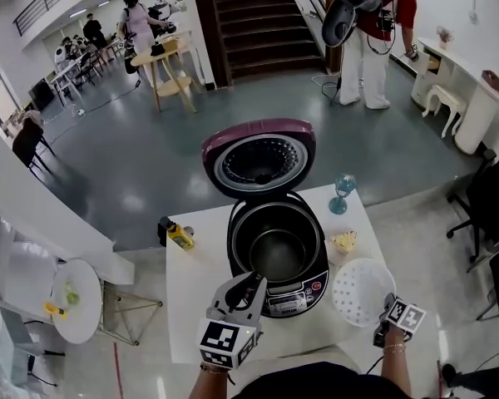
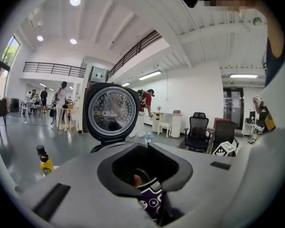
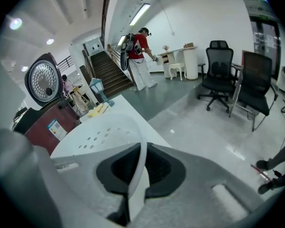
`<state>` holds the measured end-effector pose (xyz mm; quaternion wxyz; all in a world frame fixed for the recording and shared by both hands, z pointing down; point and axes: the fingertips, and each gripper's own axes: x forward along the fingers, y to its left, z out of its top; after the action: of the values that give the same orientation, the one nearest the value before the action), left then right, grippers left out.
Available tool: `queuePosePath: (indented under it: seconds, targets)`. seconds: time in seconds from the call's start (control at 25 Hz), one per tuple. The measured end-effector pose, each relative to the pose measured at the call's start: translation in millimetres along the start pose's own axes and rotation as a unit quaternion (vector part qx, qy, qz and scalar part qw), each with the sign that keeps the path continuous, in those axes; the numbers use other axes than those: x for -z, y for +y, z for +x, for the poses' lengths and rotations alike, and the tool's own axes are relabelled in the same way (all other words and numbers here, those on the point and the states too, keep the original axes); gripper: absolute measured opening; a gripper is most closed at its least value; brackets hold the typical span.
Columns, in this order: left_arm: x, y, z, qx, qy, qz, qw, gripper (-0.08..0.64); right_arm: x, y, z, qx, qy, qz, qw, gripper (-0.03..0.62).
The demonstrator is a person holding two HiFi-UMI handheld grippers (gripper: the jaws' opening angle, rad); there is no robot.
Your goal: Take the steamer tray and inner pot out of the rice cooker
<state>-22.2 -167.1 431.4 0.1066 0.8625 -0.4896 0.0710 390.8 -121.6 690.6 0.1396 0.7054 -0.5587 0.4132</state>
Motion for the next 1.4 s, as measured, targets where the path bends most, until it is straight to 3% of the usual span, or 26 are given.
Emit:
queuePosePath:
  seconds: [0.12,0.32,0.52,0.64,0.8,0.92,1.08,1.24,1.4]
  targets:
    - [-1,-5,-4,0.012,-0.008,-0.008,0.9999,0.06,3,0,8,-0.002,0.002,0.004,1.0,0.014]
    - [2,-15,-7,0.023,-0.009,0.027,0.9993,0.06,7,-2,13,0.001,0.004,-0.004,1.0,0.014]
    - [1,-18,-8,0.035,-0.019,0.014,0.9991,0.06,13,-6,13,0.009,0.003,-0.031,0.999,0.015]
    - [3,-14,-6,0.026,-0.027,0.023,0.999,0.06,17,-10,17,0.012,0.005,-0.029,1.0,0.015]
    - [11,-15,-4,0.021,0.002,0.01,0.9997,0.052,17,-12,21,0.011,-0.002,-0.029,1.0,0.014]
    - [12,-11,-4,0.001,-0.003,0.023,0.9997,0.027,20,-15,21,0.015,-0.001,-0.03,0.999,0.016]
    - [9,-3,-4,-0.015,-0.014,0.01,0.9997,0.002,22,-15,21,0.011,0.006,-0.018,1.0,0.021]
    - [12,1,-2,-0.018,-0.007,0.009,0.9998,0.0,21,-20,11,0.027,0.009,-0.033,0.999,0.131]
    - [15,9,3,-0.027,0.002,0.004,0.9996,0.0,-2,-15,-8,0.046,-0.021,-0.073,0.996,0.143]
